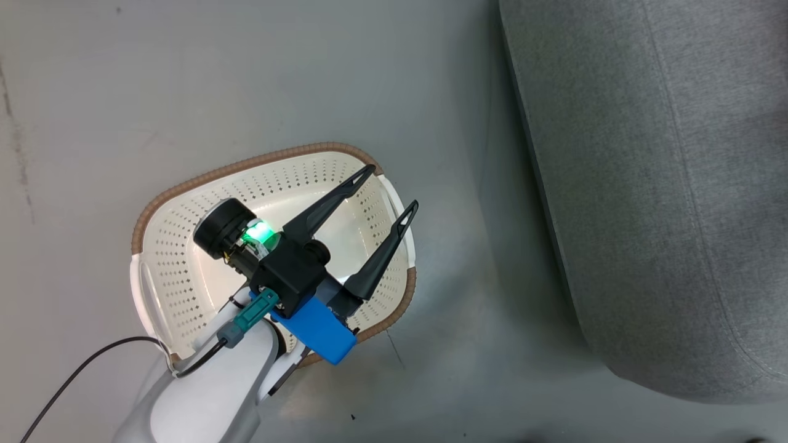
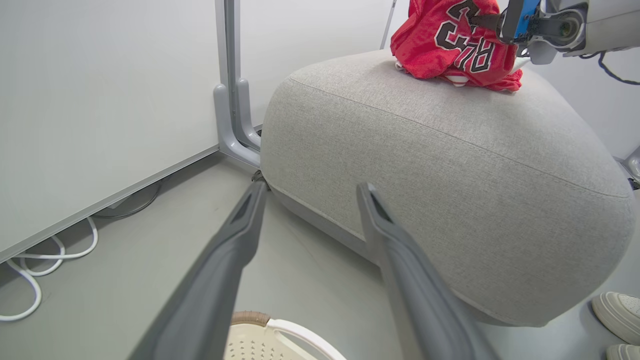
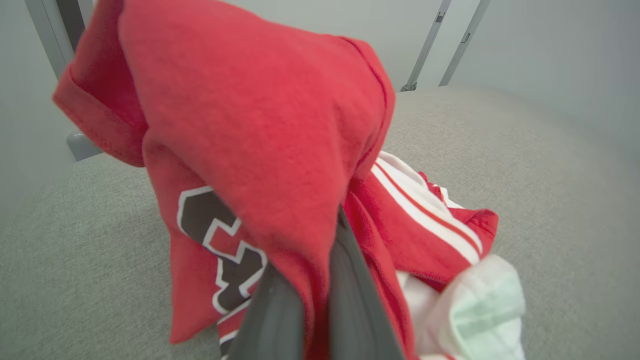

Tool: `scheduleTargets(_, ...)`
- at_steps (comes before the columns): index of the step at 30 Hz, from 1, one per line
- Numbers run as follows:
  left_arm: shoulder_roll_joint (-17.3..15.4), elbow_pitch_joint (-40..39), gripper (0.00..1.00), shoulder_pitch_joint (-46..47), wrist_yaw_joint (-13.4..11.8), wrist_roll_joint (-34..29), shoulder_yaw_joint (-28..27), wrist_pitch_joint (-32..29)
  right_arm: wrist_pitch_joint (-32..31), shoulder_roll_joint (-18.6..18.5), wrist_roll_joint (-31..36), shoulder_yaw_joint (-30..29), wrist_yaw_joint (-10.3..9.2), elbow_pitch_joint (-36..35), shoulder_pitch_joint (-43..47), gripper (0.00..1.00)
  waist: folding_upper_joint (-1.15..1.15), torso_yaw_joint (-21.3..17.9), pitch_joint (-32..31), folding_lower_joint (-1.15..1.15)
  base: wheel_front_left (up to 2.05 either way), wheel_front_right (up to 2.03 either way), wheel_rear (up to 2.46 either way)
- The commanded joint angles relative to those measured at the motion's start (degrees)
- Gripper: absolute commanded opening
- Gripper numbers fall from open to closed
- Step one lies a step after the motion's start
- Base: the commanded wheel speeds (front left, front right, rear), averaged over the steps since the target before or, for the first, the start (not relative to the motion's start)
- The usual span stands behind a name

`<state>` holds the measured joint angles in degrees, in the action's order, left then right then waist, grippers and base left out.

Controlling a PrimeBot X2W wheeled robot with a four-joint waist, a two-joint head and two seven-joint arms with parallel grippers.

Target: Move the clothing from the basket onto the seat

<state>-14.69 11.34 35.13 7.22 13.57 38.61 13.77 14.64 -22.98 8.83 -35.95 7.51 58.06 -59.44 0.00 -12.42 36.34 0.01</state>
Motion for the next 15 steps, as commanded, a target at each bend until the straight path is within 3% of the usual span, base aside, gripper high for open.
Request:
scheduleTargets(1,-0.1,0.4,1.0,-0.8,-0.1,0.4,-0.2,0.3,0.3,0.4,1.4,-0.6,-0.04,-0.1,0.8,0.77,0.0,-0.2,-1.1,-0.01,0.0,0.0,0.0)
scheduleTargets(2,0.0,0.8,1.0,-1.1,-0.1,0.5,-0.1,0.4,0.4,0.8,2.2,-0.7,-0.03,-0.2,0.9,1.0,0.0,-0.2,-1.6,-0.01,0.0,0.0,0.0)
scheduleTargets(15,3.3,6.5,1.0,-6.9,-0.7,4.6,-1.9,1.5,0.5,1.3,7.6,2.0,-0.03,0.3,6.2,1.0,0.0,1.2,-14.4,-0.01,0.0,0.0,0.0)
